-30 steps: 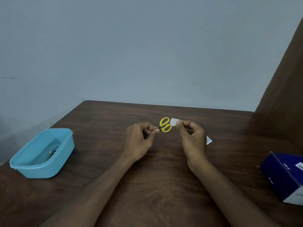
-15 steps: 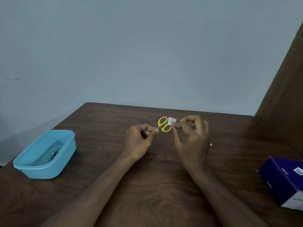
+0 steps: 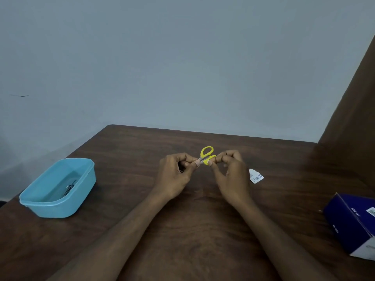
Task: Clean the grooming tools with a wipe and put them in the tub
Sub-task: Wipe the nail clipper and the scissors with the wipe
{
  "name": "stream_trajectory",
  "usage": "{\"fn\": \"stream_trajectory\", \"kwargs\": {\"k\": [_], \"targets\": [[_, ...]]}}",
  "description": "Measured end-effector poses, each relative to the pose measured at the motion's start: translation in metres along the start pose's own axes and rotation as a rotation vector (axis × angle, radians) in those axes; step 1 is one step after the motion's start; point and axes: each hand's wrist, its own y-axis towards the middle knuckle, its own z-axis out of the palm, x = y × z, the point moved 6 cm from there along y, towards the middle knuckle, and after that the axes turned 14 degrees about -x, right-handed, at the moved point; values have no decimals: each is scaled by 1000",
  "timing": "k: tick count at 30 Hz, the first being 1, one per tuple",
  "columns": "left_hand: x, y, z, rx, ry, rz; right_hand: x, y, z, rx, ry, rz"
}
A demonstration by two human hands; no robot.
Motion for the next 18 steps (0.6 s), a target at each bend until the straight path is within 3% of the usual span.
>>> {"fn": "stream_trajectory", "kwargs": {"k": [3,5,7,9,15,16,18], "targets": [[6,3,-2,-32,-7,-49,25,-2,-9,11,-173,-456],[10,5,-4,-47,-6,-93,37,-5,-18,-97,-190,-581],[10,4,-4,-41,-8,-102,41,-2,-33,-273,-134,-559],[7,2,-2,-24,-17,-95,37,-1,-36,-344,-208,-547],[1,1,1,20,-33,-36,19,2,-15,-152,-380,-438],[0,1,0,12,-25,-22,17,0,-11,-130,-343,-382],[-2,0,-2,-8,-3,8,4,-4,-2,-71,-120,-80]]}}
